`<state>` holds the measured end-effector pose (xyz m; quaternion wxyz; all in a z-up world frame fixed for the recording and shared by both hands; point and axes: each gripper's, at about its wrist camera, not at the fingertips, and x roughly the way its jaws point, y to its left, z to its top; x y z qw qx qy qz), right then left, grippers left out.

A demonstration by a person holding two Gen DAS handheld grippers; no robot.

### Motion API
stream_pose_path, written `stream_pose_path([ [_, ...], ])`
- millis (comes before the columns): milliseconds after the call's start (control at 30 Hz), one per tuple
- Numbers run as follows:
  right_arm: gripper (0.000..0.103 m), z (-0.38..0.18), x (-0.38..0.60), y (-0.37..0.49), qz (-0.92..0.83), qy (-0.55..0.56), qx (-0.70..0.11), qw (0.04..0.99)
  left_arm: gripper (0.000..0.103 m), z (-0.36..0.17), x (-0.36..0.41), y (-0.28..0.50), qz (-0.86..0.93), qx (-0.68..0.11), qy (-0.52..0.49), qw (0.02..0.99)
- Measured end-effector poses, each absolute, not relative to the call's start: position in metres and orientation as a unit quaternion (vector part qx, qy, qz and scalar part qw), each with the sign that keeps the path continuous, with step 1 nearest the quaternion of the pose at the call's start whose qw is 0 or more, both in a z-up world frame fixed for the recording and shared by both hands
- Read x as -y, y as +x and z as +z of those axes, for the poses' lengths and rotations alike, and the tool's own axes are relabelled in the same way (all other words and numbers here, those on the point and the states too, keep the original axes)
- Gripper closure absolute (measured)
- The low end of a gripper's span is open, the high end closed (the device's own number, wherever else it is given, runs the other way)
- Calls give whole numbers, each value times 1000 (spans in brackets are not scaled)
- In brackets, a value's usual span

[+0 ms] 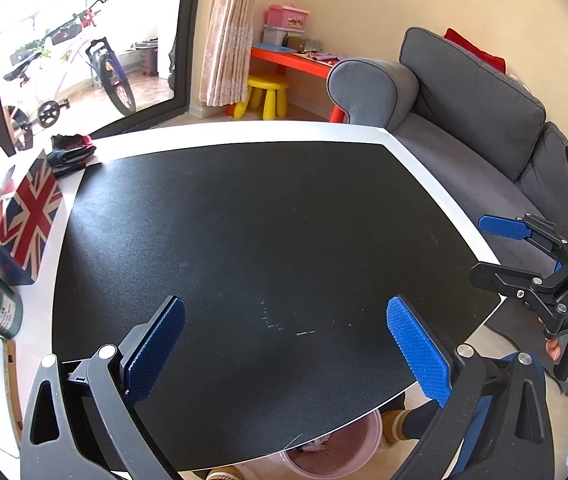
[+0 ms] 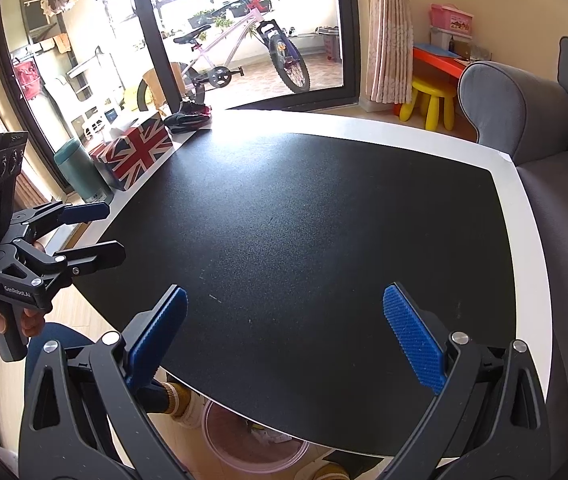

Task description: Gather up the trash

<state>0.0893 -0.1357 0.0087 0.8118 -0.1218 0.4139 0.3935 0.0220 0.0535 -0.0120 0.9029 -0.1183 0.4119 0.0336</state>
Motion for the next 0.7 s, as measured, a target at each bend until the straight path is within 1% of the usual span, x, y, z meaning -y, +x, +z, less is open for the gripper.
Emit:
stream_pose_path([
  [700, 6, 4, 134, 89, 393, -122, -417, 811, 6, -17, -51, 26, 27, -418, -118, 900],
])
